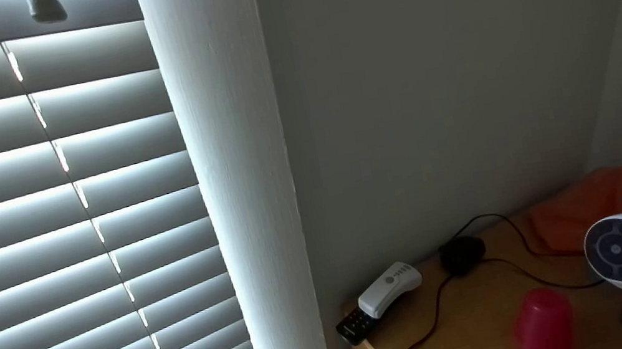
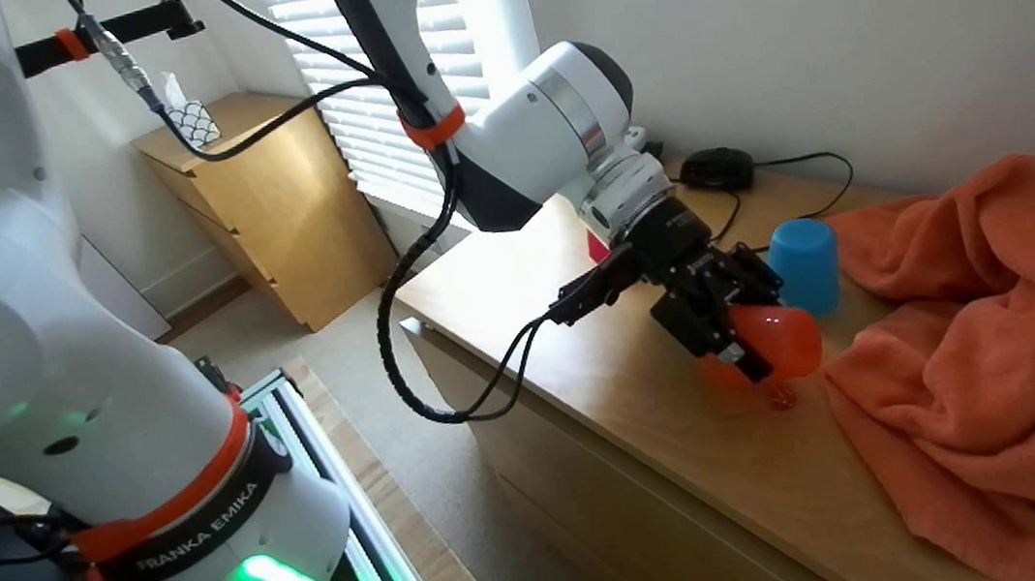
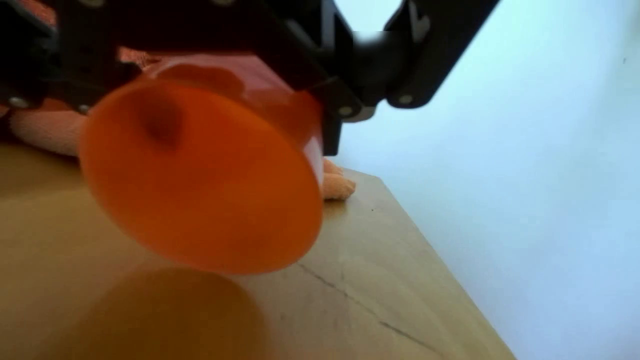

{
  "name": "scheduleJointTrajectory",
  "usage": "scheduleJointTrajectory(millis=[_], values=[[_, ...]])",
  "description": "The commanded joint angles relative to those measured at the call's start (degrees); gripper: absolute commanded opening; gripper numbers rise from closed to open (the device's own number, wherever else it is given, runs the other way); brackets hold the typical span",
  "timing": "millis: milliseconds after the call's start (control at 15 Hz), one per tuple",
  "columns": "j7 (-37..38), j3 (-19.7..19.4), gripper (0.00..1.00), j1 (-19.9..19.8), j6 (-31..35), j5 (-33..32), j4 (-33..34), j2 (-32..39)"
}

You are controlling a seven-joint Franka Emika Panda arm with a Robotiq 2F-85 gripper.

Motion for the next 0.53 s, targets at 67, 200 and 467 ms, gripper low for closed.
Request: scheduleJointTrajectory(millis=[67,200,467], values=[[2.0,1.3,0.48,1.2,-2.6,-5.4,-0.6,1.7],[3.0,2.0,0.48,2.1,-4.6,-7.5,-0.7,1.7],[6.5,3.7,0.48,3.4,-8.8,-10.0,-0.6,3.1]])
